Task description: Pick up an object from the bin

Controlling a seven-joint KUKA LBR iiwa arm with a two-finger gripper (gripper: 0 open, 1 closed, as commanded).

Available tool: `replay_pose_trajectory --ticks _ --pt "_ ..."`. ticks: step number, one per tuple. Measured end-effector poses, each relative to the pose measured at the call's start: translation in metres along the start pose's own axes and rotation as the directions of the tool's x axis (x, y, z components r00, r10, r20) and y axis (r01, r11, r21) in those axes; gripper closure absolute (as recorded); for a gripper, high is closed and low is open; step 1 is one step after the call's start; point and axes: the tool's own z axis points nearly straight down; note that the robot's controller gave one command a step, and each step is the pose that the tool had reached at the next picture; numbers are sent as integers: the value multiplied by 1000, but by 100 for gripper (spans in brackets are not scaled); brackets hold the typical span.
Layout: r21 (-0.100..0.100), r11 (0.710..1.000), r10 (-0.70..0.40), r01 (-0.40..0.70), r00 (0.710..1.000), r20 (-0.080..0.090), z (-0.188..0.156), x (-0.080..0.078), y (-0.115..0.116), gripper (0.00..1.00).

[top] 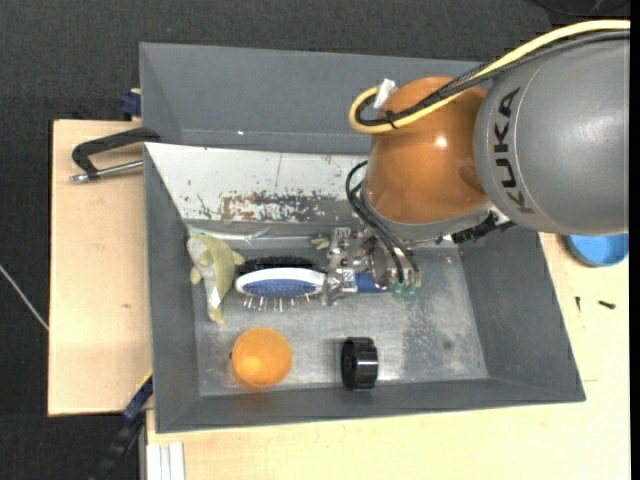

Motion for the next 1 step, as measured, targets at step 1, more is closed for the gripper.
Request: replay_pose_trajectory --ticks 1 --pt "-2 882 -472 472 882 0 -109 -13 29 100"
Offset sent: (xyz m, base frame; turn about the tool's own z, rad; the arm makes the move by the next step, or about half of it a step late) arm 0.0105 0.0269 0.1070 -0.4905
